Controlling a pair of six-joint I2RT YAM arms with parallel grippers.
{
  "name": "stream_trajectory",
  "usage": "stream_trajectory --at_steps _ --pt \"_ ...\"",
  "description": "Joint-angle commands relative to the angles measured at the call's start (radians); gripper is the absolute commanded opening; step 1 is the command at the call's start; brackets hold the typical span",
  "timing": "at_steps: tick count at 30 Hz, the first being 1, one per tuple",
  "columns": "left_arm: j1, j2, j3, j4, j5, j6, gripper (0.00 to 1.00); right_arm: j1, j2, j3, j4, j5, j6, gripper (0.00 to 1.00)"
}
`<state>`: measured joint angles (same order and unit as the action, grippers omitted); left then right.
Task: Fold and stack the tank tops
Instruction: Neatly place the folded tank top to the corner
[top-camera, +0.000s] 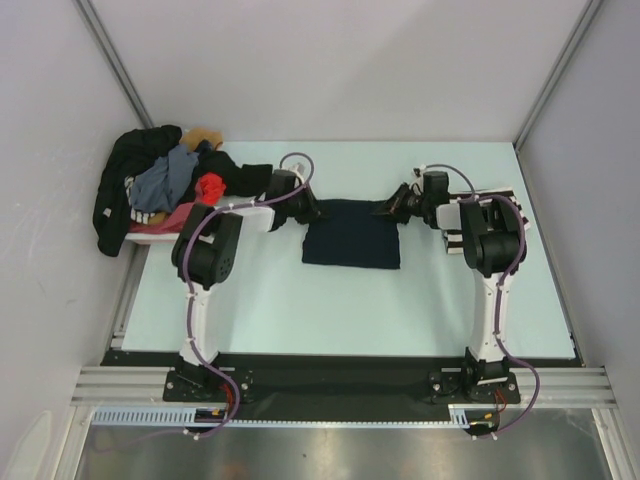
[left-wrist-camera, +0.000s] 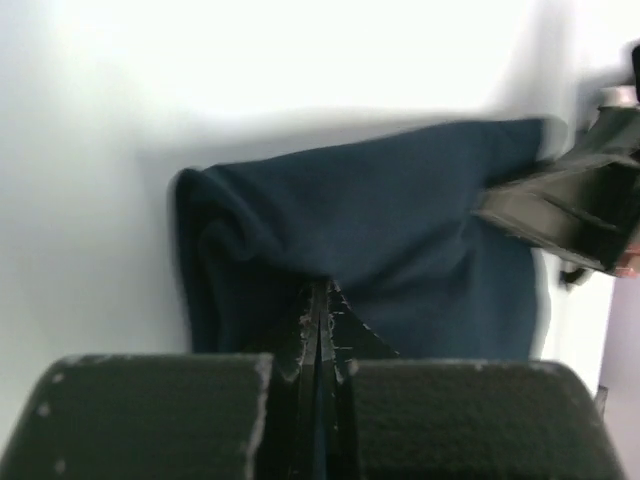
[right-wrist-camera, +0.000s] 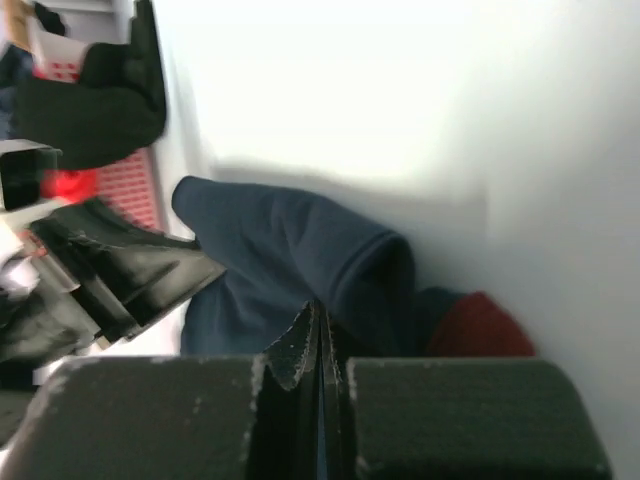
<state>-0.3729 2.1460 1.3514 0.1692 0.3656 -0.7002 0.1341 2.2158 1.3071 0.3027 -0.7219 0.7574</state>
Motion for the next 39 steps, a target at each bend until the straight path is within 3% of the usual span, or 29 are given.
stream_trajectory --at_steps 1,4,7,8,9,10,12,13,16,25,33,39 --pt "0.040 0.029 0.022 -0.085 -0.092 -0.015 0.00 -0.043 0.035 0.078 -0.095 0.084 -0.001 0.02" --pt "0.063 0.012 0.069 -0.196 -0.181 0.043 0.00 -0.056 -0.007 0.124 -0.250 0.157 -0.084 0.07" --pt "0.063 -0.078 0.097 -0.270 -0.246 0.125 0.04 -0.054 -0.115 0.103 -0.298 0.200 -0.125 0.29" --pt "0.058 -0.142 0.082 -0.281 -0.295 0.158 0.09 -0.054 -0.177 0.095 -0.338 0.219 -0.144 0.40" --pt "0.052 -0.182 0.069 -0.299 -0.324 0.172 0.14 -0.054 -0.208 0.087 -0.379 0.254 -0.154 0.44" --pt "0.046 -0.217 0.052 -0.309 -0.345 0.197 0.30 -0.057 -0.235 0.068 -0.396 0.265 -0.168 0.52" --pt "0.029 -0.314 -0.001 -0.332 -0.404 0.206 0.55 -0.056 -0.304 0.052 -0.468 0.320 -0.200 0.62" --pt "0.022 -0.336 -0.018 -0.339 -0.406 0.211 0.71 -0.056 -0.321 0.028 -0.481 0.334 -0.211 0.75" --pt "0.016 -0.376 -0.072 -0.362 -0.366 0.199 0.82 -0.056 -0.332 0.008 -0.517 0.352 -0.250 0.85" --pt "-0.046 -0.339 -0.230 -0.258 -0.249 0.173 0.93 -0.041 -0.240 -0.014 -0.533 0.349 -0.296 0.83" --pt "-0.052 -0.281 -0.244 -0.188 -0.159 0.139 0.93 0.008 -0.159 0.021 -0.530 0.338 -0.323 0.84" --pt "-0.067 -0.216 -0.221 -0.200 -0.143 0.111 0.85 0.045 -0.108 0.086 -0.594 0.418 -0.346 0.68"
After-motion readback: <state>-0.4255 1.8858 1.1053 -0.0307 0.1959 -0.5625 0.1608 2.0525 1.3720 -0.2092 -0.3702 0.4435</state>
